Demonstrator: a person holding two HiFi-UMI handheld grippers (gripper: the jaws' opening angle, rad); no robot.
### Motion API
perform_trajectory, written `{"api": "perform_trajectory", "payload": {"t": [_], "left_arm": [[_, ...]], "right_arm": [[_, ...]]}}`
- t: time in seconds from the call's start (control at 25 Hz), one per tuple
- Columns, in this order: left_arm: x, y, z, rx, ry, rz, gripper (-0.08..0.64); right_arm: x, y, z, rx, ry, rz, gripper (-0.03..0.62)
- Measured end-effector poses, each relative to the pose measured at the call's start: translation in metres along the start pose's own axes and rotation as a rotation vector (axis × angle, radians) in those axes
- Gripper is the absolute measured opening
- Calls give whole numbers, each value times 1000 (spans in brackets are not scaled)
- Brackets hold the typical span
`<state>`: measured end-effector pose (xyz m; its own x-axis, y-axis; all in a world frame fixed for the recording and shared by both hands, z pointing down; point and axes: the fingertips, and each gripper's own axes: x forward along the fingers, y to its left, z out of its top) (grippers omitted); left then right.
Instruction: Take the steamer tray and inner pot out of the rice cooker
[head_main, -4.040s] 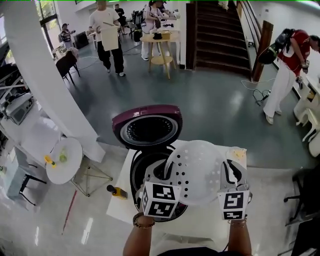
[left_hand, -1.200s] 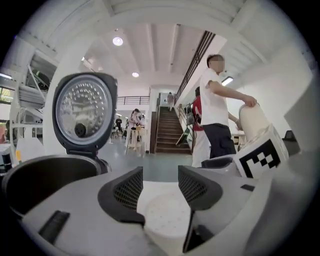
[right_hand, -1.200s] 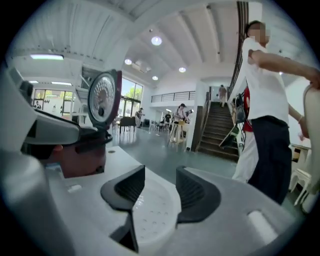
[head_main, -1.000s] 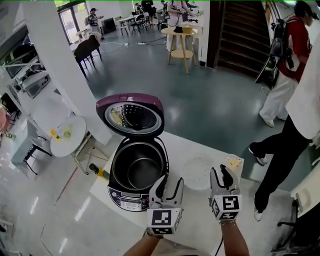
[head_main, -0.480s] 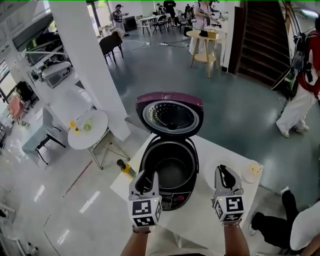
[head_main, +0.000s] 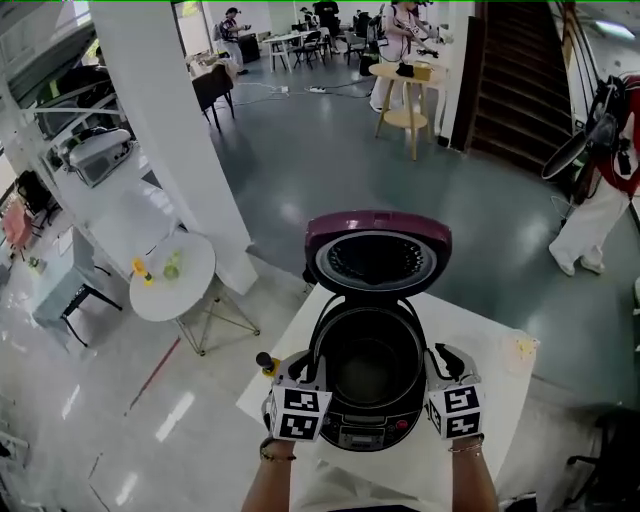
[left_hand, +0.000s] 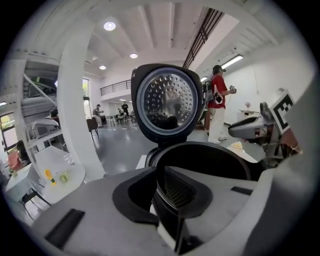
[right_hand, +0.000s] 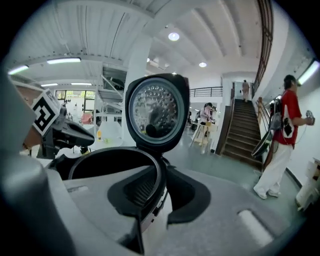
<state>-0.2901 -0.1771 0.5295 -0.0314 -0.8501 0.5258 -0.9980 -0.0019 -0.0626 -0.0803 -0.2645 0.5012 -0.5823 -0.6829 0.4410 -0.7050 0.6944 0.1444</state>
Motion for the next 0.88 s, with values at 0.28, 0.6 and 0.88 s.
{"api": "perform_trajectory", "payload": {"t": [0.28, 0.6, 0.88], "left_arm": [[53, 12, -17, 192, 151, -107, 86], [94, 5, -33, 333, 300, -219, 278], [109, 11, -36, 496, 403, -131, 288]], "right_arm": [[48, 15, -19, -119, 194, -35, 173], [85, 16, -50, -194, 470, -28, 316], [115, 11, -72, -327, 667, -68, 368]]}}
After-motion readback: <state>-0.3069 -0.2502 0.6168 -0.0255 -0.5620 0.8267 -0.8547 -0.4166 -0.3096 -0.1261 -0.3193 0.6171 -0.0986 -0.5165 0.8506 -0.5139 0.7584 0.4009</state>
